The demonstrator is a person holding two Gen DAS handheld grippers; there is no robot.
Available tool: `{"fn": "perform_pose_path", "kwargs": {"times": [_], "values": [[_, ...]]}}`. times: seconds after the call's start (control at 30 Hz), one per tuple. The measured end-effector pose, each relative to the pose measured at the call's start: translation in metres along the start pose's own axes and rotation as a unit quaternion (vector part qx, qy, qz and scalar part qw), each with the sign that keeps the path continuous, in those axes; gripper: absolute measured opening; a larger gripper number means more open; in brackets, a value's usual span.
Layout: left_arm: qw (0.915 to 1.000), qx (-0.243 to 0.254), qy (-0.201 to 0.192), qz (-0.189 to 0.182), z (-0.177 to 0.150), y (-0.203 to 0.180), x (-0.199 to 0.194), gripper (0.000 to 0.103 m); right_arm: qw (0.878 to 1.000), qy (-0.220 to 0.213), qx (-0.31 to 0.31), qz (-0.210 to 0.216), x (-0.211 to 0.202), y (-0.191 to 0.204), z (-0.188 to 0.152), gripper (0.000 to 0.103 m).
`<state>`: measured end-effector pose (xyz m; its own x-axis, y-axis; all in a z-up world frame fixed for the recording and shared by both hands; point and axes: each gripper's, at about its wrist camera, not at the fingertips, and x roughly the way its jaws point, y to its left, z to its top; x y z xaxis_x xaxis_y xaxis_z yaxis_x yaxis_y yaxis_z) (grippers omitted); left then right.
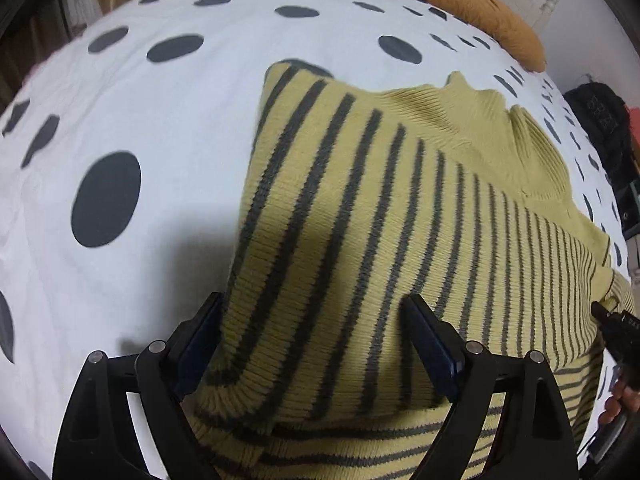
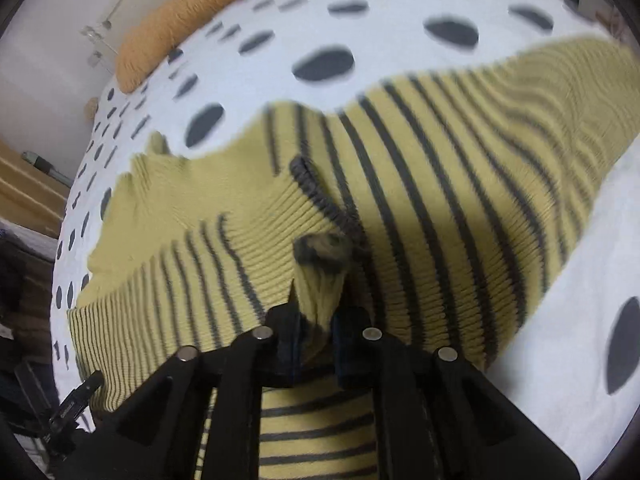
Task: Fold large clothes
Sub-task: 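Lay the sleeve across the cardigan body with the left gripper while the right gripper grasps the other cuff, then fold the other sleeve across the body with the right gripper and release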
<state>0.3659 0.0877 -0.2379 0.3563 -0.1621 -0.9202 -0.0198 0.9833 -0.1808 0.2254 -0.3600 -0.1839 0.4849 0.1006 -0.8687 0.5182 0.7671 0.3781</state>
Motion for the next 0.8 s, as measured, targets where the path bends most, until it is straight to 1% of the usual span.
{"fn": "perform_pose_path", "kwargs": {"times": [0.03, 0.07, 0.1, 0.13, 0.17, 0.2, 0.23, 0.27, 0.33, 0.37, 0.4, 0.43, 0.47, 0.53, 0.57, 0.63, 0.7, 0.73, 0.8], "values": [[1.0, 0.0, -0.001, 0.0, 0.0, 0.001, 0.001, 0.09, 1.0, -0.002, 0.015, 0.021, -0.003, -0.006, 0.003, 0.014], [0.9999, 0.009, -0.004, 0.009, 0.0, -0.002, 0.0, 0.09, 0.999, -0.001, 0.026, 0.034, -0.008, -0.01, 0.004, 0.019], [0.9998, 0.012, -0.005, 0.017, 0.0, -0.003, -0.003, 0.087, 0.999, -0.004, 0.034, 0.031, -0.019, -0.014, 0.006, 0.023], [0.9994, 0.007, -0.018, 0.027, -0.001, -0.004, -0.014, 0.075, 0.999, -0.017, 0.034, 0.019, -0.032, -0.02, 0.006, 0.026], [0.9992, 0.004, -0.027, 0.03, -0.001, -0.006, -0.022, 0.068, 0.999, -0.035, 0.03, 0.005, -0.048, -0.027, 0.006, 0.035], [0.9982, 0.006, -0.048, 0.035, -0.001, -0.012, -0.037, 0.068, 0.998, -0.052, 0.028, -0.008, -0.064, -0.04, 0.006, 0.053], [0.9973, 0.017, -0.065, 0.031, -0.001, -0.02, -0.047, 0.071, 0.997, -0.069, 0.03, -0.023, -0.079, -0.054, 0.009, 0.062], [0.9967, 0.031, -0.071, 0.023, -0.001, -0.03, -0.054, 0.073, 0.993, -0.095, 0.041, -0.047, -0.098, -0.077, 0.015, 0.072], [0.996, 0.048, -0.075, 0.012, -0.002, -0.048, -0.059, 0.075, 0.986, -0.133, 0.066, -0.074, -0.124, -0.116, 0.026, 0.072], [0.9956, 0.051, -0.078, 0.009, -0.003, -0.054, -0.06, 0.075, 0.983, -0.142, 0.085, -0.083, -0.134, -0.139, 0.035, 0.072], [0.994, 0.057, -0.092, 0.014, -0.006, -0.064, -0.062, 0.076, 0.979, -0.151, 0.107, -0.089, -0.141, -0.163, 0.045, 0.072], [0.9922, 0.068, -0.103, 0.021, -0.008, -0.073, -0.062, 0.079, 0.973, -0.165, 0.13, -0.093, -0.149, -0.188, 0.054, 0.072], [0.9906, 0.074, -0.111, 0.03, -0.009, -0.08, -0.06, 0.081, 0.968, -0.178, 0.15, -0.096, -0.155, -0.211, 0.063, 0.072], [0.9858, 0.084, -0.124, 0.076, -0.014, -0.091, -0.056, 0.081, 0.956, -0.2, 0.19, -0.103, -0.161, -0.244, 0.078, 0.072], [0.982, 0.081, -0.132, 0.108, -0.016, -0.092, -0.056, 0.081, 0.95, -0.205, 0.209, -0.109, -0.159, -0.262, 0.085, 0.072], [0.9773, 0.064, -0.145, 0.141, -0.019, -0.09, -0.06, 0.081, 0.945, -0.198, 0.234, -0.113, -0.151, -0.291, 0.099, 0.072], [0.9723, 0.046, -0.162, 0.162, -0.021, -0.081, -0.066, 0.082, 0.944, -0.192, 0.245, -0.109, -0.139, -0.31, 0.111, 0.071], [0.9716, 0.041, -0.161, 0.169, -0.022, -0.075, -0.068, 0.084, 0.943, -0.191, 0.251, -0.108, -0.132, -0.318, 0.117, 0.071], [0.9742, 0.037, -0.148, 0.166, -0.021, -0.063, -0.069, 0.084, 0.94, -0.203, 0.254, -0.1, -0.123, -0.327, 0.126, 0.07]]}}
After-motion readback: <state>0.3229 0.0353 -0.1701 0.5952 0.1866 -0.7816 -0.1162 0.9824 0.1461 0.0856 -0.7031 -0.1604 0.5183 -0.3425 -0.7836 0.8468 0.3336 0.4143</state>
